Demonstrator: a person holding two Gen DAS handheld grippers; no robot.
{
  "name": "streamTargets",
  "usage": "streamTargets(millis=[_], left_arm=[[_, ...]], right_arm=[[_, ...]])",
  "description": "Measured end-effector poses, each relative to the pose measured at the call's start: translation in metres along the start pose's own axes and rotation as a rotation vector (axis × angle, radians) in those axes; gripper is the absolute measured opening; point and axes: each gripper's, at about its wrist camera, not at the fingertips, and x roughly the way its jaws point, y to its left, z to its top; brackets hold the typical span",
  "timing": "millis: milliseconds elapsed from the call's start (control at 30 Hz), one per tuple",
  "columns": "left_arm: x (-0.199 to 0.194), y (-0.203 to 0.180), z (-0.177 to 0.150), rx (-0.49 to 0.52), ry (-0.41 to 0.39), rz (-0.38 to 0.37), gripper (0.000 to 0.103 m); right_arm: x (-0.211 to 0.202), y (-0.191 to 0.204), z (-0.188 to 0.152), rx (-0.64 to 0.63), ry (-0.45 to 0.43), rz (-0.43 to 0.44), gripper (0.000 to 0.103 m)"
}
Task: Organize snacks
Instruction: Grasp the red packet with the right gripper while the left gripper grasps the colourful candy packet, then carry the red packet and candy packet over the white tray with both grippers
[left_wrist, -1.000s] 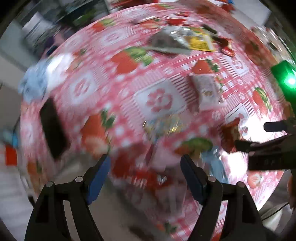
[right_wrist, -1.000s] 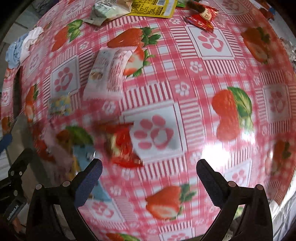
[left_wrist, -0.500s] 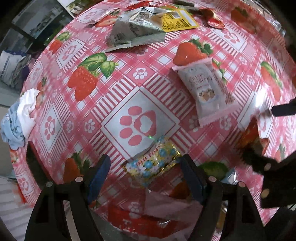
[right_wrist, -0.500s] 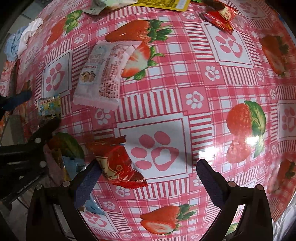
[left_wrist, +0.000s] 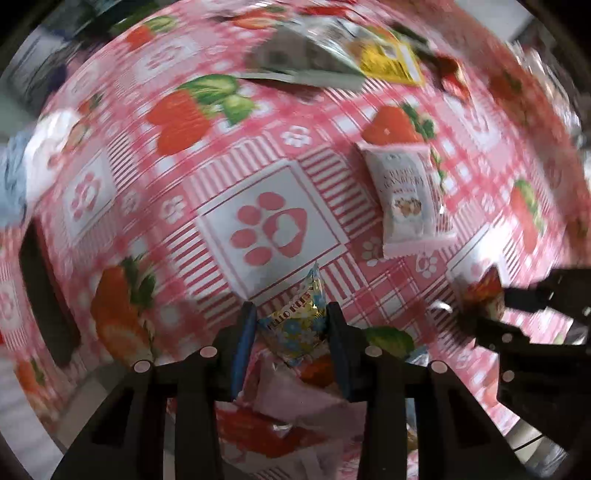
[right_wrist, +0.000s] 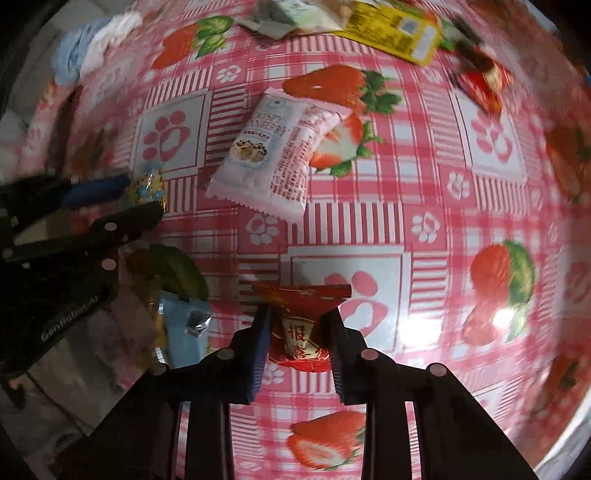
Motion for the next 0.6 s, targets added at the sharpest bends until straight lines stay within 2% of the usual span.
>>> streamTargets(millis=[133, 367, 600], left_arm=[[-0.019, 0.015, -0.013, -0.080, -0.039, -0.039, 0.041], [-0.049, 0.016, -0.044, -0.152, -0.069, -0.035, 0.041], [-0.072, -0.003, -0.084, -0.178, -0.085, -0.037, 0.041]], right_arm=[[0.002, -0.019, -0.014, 0.065, 0.004, 0.057, 0.031], [0.012, -0.051, -0.040, 0.139, 0.019, 0.104, 0.031], [0.008, -0.043, -0.047, 0.136, 0.022, 0.103, 0.031]])
